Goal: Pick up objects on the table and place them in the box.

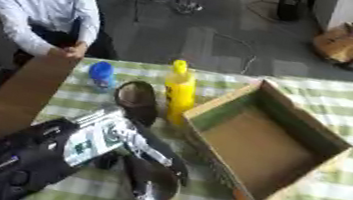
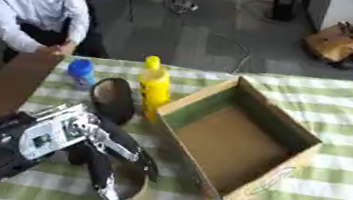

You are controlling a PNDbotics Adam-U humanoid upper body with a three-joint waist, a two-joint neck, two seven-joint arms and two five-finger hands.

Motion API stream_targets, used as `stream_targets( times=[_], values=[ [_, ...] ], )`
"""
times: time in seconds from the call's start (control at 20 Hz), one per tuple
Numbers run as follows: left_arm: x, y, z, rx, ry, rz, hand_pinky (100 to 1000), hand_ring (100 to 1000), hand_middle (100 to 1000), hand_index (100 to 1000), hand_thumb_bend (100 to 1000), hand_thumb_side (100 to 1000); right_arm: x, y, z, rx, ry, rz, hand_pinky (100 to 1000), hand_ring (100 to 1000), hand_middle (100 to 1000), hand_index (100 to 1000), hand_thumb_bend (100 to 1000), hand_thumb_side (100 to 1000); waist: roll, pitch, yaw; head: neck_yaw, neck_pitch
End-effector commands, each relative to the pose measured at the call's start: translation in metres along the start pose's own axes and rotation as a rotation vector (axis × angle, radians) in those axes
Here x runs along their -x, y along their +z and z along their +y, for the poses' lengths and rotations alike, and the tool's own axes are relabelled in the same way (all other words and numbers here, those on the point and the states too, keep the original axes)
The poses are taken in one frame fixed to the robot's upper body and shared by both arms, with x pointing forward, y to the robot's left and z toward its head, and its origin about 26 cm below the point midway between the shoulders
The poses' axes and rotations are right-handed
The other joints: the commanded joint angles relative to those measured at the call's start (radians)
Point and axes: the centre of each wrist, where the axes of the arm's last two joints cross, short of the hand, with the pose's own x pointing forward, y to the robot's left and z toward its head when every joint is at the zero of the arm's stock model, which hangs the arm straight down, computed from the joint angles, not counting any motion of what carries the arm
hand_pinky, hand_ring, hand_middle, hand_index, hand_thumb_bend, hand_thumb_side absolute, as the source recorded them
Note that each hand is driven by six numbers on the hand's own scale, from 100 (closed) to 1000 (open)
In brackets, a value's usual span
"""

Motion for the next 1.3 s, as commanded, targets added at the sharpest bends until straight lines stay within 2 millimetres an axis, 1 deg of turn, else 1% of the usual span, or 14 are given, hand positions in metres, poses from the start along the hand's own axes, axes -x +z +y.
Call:
stream_targets(
  times=[0.05, 0.25, 0.4, 0.45, 0.5, 0.55, 0.6, 0.65, 0.7, 0.75, 0.8, 1.0, 1.3],
  values=[
    [0.004, 0.009, 0.006, -0.018, -0.023, 0.018, 1000, 1000, 1000, 1000, 757, 712, -0.005, -0.008, 0.001, 0.020, -0.028, -0.022, 851, 661, 555, 531, 100, 805, -0.010, -0.012, -0.001, 0.001, -0.004],
    [0.004, 0.009, 0.007, -0.022, -0.039, 0.020, 1000, 1000, 1000, 1000, 741, 709, -0.005, -0.009, 0.000, 0.021, -0.028, -0.022, 851, 660, 555, 531, 100, 803, -0.010, -0.012, -0.002, 0.002, -0.006],
    [0.002, 0.010, 0.009, -0.026, -0.056, 0.025, 1000, 1000, 1000, 1000, 731, 660, -0.005, -0.009, 0.000, 0.022, -0.028, -0.022, 852, 660, 554, 531, 100, 799, -0.009, -0.012, -0.001, 0.002, -0.006],
    [0.002, 0.010, 0.010, -0.026, -0.062, 0.026, 1000, 1000, 1000, 1000, 731, 660, -0.005, -0.009, 0.000, 0.022, -0.028, -0.022, 852, 660, 554, 531, 100, 799, -0.009, -0.013, -0.001, 0.002, -0.005],
    [0.001, 0.010, 0.010, -0.026, -0.068, 0.027, 909, 1000, 1000, 1000, 727, 634, -0.005, -0.009, 0.000, 0.022, -0.028, -0.022, 851, 659, 553, 529, 100, 797, -0.009, -0.013, -0.001, 0.002, -0.006],
    [0.001, 0.009, 0.010, -0.023, -0.074, 0.029, 909, 1000, 1000, 1000, 727, 634, -0.005, -0.009, 0.000, 0.023, -0.028, -0.022, 851, 659, 553, 529, 100, 797, -0.009, -0.012, -0.001, 0.001, -0.007],
    [0.001, 0.009, 0.009, -0.021, -0.079, 0.030, 754, 1000, 1000, 1000, 727, 614, -0.005, -0.009, 0.000, 0.023, -0.029, -0.022, 851, 658, 552, 528, 100, 796, -0.009, -0.013, -0.002, 0.002, -0.006],
    [0.000, 0.008, 0.009, -0.019, -0.086, 0.032, 754, 1000, 1000, 1000, 727, 614, -0.005, -0.009, 0.000, 0.023, -0.029, -0.022, 851, 658, 552, 528, 100, 796, -0.009, -0.013, -0.002, 0.002, -0.006],
    [0.000, 0.008, 0.008, -0.016, -0.091, 0.032, 723, 1000, 1000, 1000, 723, 597, -0.005, -0.009, 0.000, 0.024, -0.029, -0.021, 851, 657, 551, 527, 100, 796, -0.009, -0.013, -0.002, 0.002, -0.006],
    [0.000, 0.007, 0.007, -0.013, -0.094, 0.032, 716, 1000, 1000, 1000, 720, 595, -0.005, -0.009, 0.000, 0.025, -0.030, -0.021, 851, 657, 551, 527, 100, 796, -0.009, -0.013, -0.003, 0.002, -0.006],
    [0.000, 0.006, 0.007, -0.010, -0.095, 0.031, 679, 1000, 1000, 1000, 719, 590, -0.005, -0.010, 0.000, 0.026, -0.031, -0.021, 851, 657, 550, 526, 100, 796, -0.009, -0.013, -0.003, 0.002, -0.006],
    [0.002, 0.002, 0.003, 0.005, -0.099, 0.031, 705, 1000, 1000, 1000, 718, 593, -0.004, -0.010, 0.000, 0.030, -0.038, -0.017, 850, 653, 546, 522, 100, 791, -0.009, -0.013, -0.003, 0.002, -0.006],
    [0.005, -0.005, -0.002, 0.023, -0.108, 0.038, 695, 1000, 1000, 1000, 713, 596, -0.004, -0.011, -0.001, 0.035, -0.044, -0.012, 849, 649, 543, 520, 100, 787, -0.011, -0.011, -0.006, 0.002, -0.006]
  ],
)
